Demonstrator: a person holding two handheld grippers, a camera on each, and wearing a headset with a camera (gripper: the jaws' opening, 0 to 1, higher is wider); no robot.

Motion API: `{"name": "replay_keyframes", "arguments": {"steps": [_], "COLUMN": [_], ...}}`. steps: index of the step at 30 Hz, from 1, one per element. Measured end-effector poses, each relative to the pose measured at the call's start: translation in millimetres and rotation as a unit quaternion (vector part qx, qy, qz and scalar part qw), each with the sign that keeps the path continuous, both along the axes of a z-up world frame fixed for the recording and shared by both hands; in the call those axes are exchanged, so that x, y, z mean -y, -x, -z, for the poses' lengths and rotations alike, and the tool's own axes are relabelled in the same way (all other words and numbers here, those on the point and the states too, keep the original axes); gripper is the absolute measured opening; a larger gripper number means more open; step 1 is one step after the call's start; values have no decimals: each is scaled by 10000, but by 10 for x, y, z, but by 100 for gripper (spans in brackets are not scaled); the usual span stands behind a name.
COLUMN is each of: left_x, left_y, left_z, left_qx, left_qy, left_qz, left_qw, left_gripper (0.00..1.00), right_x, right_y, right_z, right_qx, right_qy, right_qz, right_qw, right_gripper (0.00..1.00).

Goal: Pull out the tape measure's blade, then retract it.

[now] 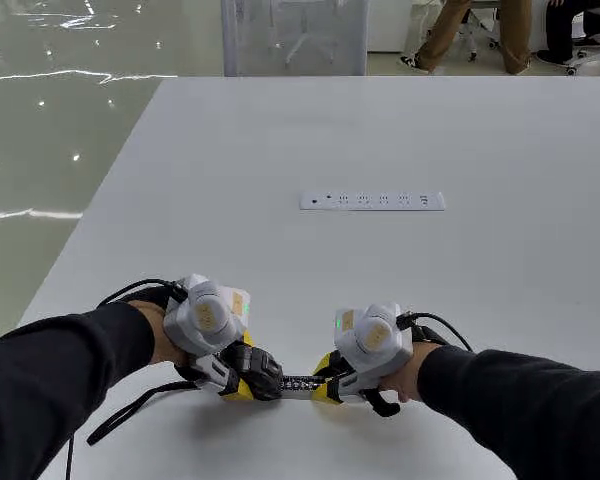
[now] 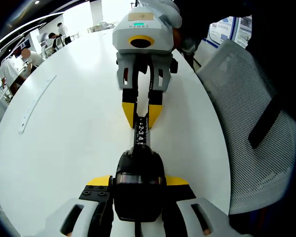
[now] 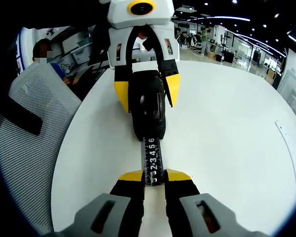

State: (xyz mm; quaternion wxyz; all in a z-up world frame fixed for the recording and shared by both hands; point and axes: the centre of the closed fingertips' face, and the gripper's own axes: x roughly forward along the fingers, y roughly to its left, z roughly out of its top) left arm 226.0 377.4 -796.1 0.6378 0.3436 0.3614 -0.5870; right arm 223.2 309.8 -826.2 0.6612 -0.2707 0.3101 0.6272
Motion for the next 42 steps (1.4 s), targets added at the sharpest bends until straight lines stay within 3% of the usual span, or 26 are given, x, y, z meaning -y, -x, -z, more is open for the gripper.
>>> {"name": "replay_keyframes", "arguments": {"steps": [24,42], "left_x": [-2,7], "left_y": [-13,-13], "left_z": [-3,-8], "left_qx": [-4,19], "left_qy": [55,141], "left_qz": [-34,-63], "left_qw": [10000,9999], "left_gripper": [34,34], "right_x": [518,649], "right_y": [-29,-4], "right_z": [12,-3], "right_qx": [74,-27], "right_qy": [187,259], "right_qz": [184,298], "right_qw": [9996,9992], "right_gripper": [11,12]}}
